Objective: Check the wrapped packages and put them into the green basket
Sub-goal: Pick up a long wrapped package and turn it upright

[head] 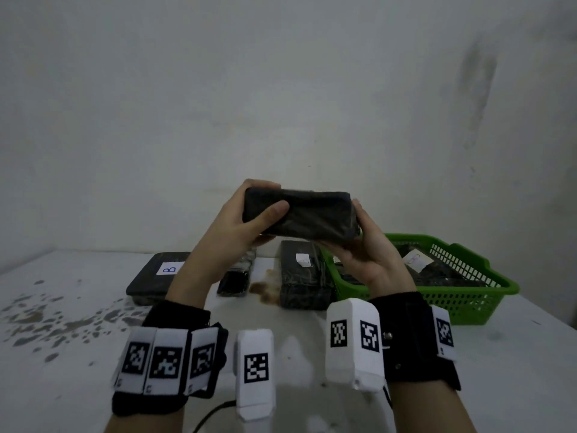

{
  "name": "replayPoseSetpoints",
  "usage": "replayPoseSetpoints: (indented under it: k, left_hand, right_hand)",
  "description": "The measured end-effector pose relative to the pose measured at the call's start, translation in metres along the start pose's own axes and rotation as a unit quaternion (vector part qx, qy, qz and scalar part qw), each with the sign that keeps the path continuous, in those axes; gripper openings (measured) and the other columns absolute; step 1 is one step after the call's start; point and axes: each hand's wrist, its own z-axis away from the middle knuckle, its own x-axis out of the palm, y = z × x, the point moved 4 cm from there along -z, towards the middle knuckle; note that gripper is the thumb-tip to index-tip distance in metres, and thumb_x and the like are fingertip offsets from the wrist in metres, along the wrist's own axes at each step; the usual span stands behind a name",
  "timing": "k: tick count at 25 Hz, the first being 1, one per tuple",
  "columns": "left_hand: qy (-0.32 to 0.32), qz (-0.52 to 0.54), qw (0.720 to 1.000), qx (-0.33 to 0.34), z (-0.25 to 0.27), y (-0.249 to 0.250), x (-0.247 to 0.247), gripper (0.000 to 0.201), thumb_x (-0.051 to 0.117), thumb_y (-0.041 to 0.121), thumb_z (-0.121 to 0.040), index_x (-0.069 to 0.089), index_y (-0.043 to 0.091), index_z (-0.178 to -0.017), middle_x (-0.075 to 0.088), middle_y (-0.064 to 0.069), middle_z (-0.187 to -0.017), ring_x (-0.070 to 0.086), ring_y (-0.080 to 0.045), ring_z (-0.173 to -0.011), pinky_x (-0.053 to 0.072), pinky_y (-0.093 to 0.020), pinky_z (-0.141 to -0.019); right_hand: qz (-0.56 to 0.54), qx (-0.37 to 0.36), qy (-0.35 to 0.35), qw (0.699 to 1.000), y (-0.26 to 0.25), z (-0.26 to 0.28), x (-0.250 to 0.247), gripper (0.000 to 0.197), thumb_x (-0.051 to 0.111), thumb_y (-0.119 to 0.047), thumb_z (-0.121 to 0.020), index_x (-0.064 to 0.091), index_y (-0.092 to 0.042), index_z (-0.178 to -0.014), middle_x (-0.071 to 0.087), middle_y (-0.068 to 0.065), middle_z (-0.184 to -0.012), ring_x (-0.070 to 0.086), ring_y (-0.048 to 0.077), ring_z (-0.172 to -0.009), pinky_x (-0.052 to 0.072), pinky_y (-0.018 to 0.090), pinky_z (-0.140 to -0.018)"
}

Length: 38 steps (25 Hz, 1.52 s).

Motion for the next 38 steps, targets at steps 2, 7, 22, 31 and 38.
replayPoseSetpoints:
  k: [2,7,22,31,38]
  left_hand:
    - [0.013,-0.024,0.999,0.032,-0.001,0.003,0.005,0.030,0.060,0.036,-0.070,0.050,0.027,-0.097,0.059,0.003,-0.094,0.063,-0.011,-0.087,0.055,-0.037,-0.082]
    - [0.052,-0.041,0.997,0.051,-0.002,0.000,-0.002,0.029,0.061,0.036,-0.068,0.049,0.030,-0.093,0.046,0.021,-0.113,0.050,0.004,-0.111,0.046,-0.039,-0.099]
    - [-0.044,0.052,0.985,-0.157,-0.008,-0.033,-0.006,0.115,0.052,0.090,-0.044,0.034,0.027,-0.139,0.058,0.000,-0.131,0.058,-0.021,-0.116,0.044,-0.041,-0.100]
    - [0.044,-0.095,0.992,-0.066,-0.006,-0.027,-0.011,0.084,0.080,-0.001,-0.062,0.033,0.024,-0.127,0.055,0.018,-0.108,0.056,-0.001,-0.099,0.047,-0.020,-0.084]
    - [0.060,-0.143,0.988,-0.013,-0.010,-0.028,-0.013,0.062,0.082,0.017,-0.060,0.051,0.015,-0.114,0.055,0.019,-0.095,0.056,0.000,-0.087,0.048,-0.006,-0.066]
  right_hand:
    - [0.019,-0.027,-0.034,0.999,0.003,0.002,0.013,0.041,0.052,-0.036,-0.091,0.058,-0.001,-0.111,0.065,0.020,-0.102,0.063,0.029,-0.095,0.056,0.038,-0.075]
    - [0.105,-0.021,-0.095,0.990,0.007,0.010,0.027,0.037,0.049,-0.040,-0.090,0.062,-0.010,-0.107,0.071,0.015,-0.092,0.070,0.025,-0.078,0.058,0.041,-0.071]
    - [0.200,-0.006,-0.116,0.973,0.008,0.004,0.015,0.024,0.046,-0.011,-0.078,0.057,-0.008,-0.098,0.061,0.008,-0.093,0.059,0.022,-0.081,0.053,0.030,-0.062]
    - [0.381,-0.151,-0.075,0.909,0.008,-0.003,0.008,0.063,0.076,-0.009,-0.072,0.047,-0.021,-0.126,0.067,0.011,-0.110,0.068,0.024,-0.095,0.055,0.038,-0.085]
    - [0.487,-0.257,-0.092,0.830,0.011,-0.005,0.015,0.071,0.082,-0.007,-0.056,0.049,-0.013,-0.119,0.064,0.005,-0.111,0.062,0.021,-0.103,0.054,0.048,-0.083]
